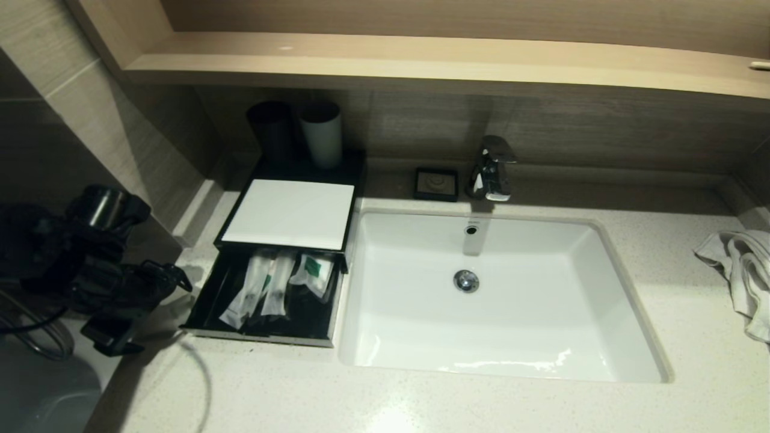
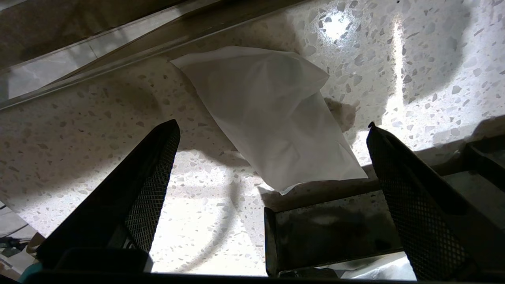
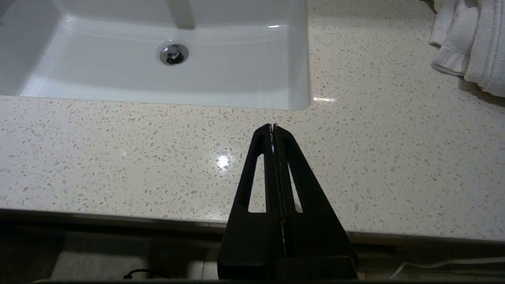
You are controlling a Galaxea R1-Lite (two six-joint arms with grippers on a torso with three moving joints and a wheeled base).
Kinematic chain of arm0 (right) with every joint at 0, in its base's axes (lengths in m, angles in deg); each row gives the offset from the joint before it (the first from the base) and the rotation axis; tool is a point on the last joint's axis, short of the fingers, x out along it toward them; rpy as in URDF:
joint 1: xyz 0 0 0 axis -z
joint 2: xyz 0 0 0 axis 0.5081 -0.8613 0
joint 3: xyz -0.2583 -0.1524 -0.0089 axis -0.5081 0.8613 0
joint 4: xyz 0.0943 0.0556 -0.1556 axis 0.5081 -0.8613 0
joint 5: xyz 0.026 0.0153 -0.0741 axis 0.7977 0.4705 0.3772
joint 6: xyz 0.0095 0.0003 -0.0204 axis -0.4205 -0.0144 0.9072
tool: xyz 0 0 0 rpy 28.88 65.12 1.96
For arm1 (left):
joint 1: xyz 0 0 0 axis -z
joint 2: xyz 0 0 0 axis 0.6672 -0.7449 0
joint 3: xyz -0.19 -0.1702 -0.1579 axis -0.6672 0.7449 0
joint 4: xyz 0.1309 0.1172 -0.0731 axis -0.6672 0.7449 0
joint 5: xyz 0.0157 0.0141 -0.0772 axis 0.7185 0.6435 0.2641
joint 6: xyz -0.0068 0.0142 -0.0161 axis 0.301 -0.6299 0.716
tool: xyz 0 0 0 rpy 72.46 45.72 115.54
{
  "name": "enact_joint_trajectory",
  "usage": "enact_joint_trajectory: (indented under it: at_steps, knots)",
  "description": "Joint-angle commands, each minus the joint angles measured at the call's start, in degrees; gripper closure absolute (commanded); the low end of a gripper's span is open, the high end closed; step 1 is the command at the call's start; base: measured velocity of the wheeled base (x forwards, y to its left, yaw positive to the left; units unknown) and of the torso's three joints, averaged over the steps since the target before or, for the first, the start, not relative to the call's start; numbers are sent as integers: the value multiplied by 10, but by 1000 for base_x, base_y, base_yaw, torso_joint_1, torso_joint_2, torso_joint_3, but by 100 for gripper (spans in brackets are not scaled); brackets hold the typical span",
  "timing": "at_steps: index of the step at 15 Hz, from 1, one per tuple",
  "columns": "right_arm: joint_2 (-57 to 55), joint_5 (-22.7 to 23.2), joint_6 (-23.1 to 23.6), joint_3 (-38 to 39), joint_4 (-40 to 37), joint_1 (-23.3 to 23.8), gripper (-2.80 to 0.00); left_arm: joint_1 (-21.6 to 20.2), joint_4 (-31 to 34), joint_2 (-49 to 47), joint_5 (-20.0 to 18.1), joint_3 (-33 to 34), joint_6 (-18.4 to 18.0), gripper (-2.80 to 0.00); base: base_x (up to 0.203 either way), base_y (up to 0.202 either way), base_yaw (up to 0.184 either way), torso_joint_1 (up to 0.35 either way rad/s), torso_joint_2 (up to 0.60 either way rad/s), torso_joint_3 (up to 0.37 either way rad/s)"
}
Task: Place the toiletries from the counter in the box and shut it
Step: Pick up the bathroom toiletry
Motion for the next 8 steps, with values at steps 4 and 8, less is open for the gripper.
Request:
enact_joint_trajectory:
  at_steps: [4, 8]
  knots:
    - [0, 0, 0, 0, 0, 0, 0, 0, -1, -2, 1, 1, 3, 0, 0, 0, 0, 0, 0, 0]
    - [0, 0, 0, 0, 0, 0, 0, 0, -2, -2, 0, 6, 2, 0, 0, 0, 0, 0, 0, 0]
